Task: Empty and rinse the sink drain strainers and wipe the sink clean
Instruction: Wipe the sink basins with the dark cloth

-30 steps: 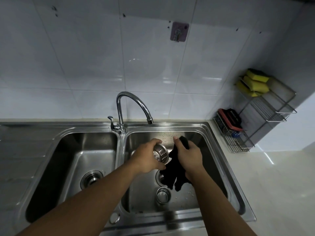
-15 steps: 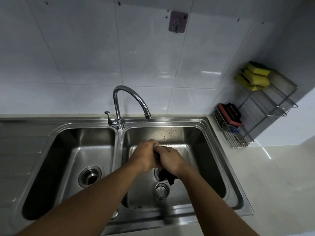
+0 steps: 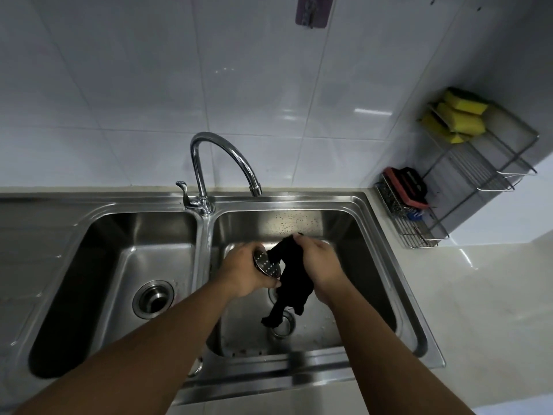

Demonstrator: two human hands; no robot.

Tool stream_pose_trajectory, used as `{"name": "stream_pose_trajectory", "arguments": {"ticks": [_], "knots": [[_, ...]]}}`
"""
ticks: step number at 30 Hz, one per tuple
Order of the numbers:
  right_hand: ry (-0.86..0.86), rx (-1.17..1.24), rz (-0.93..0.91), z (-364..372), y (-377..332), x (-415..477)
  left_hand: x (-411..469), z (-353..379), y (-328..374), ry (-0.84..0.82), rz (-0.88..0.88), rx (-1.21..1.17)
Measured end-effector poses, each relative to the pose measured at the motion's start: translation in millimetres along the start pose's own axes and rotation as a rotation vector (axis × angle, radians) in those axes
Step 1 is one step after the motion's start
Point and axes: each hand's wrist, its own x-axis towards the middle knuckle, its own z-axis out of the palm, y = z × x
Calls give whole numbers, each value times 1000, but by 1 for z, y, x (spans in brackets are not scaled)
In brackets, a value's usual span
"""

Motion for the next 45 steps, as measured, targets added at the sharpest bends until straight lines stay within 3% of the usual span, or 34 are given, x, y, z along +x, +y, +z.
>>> {"name": "stream_pose_trajectory", "arguments": {"ticks": [7,13,21,34,37,39,41,43,45], "knots": [[85,108,117,-20,19,17,-2,27,-38,-59,-99,109],[135,368,172,-46,56,44,3,71,-93,-201,-230,184],[184,618,255,-61,82,63,14,126,-131,-312,-217,331],[-21,654,235,-53,82,83,22,148,-126,-440,-239,552],[-101,606,213,-40,82,85,29,136,-116,-359,-237,320],[-156,567,189,-25,80,86,38,123,-101,-227,-344,-190],[-206,516,165,-8,77,85,46,106,-80,-196,-496,-729],[-241,432,128,10,76,85,53,89,-65,-214,-575,-1010],[-232,308,60,26,77,86,58,76,-60,-199,-583,-1136]]}}
